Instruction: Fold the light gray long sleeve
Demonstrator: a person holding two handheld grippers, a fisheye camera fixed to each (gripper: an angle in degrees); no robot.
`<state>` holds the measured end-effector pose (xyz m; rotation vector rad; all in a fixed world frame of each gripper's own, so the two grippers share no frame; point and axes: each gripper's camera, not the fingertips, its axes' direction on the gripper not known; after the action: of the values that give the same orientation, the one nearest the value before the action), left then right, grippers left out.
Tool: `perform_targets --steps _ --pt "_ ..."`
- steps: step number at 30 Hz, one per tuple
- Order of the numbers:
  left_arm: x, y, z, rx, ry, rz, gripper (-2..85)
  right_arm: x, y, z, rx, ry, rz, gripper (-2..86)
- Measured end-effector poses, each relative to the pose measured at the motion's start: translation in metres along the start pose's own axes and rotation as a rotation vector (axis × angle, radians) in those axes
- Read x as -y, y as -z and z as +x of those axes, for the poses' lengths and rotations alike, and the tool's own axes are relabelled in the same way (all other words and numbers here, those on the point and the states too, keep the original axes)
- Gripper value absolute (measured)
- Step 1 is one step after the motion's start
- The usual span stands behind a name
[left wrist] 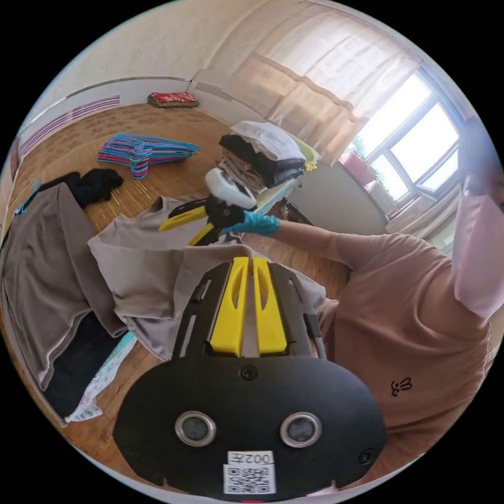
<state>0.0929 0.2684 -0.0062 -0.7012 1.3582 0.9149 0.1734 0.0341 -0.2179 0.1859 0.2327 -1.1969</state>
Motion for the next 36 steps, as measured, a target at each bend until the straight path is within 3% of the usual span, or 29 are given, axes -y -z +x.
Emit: perform_targets --steps 5,14,20,28,36 --pt "-0.003 -0.043 -0.003 0.050 0.044 -0.042 -1.4 -0.035 0.077 -0.008 0.080 -0.059 0.016 17.6" --pt "-0.013 -0.093 0.007 0.085 0.147 0.044 -1.4 -0.039 0.179 -0.070 0.353 -0.049 0.106 17.4" --pt "-0.009 -0.122 0.039 0.182 0.131 0.068 -1.1 -0.013 0.178 -0.077 0.253 -0.194 0.037 17.1" --pt "-0.018 -0.150 0.091 0.348 -0.031 0.008 7.0 -0.018 0.277 -0.061 0.124 -0.167 0.079 16.6" --pt "-0.024 -0.217 0.092 0.490 -0.075 -0.142 10.8 -0.028 0.316 -0.030 0.120 -0.305 -0.103 16.0"
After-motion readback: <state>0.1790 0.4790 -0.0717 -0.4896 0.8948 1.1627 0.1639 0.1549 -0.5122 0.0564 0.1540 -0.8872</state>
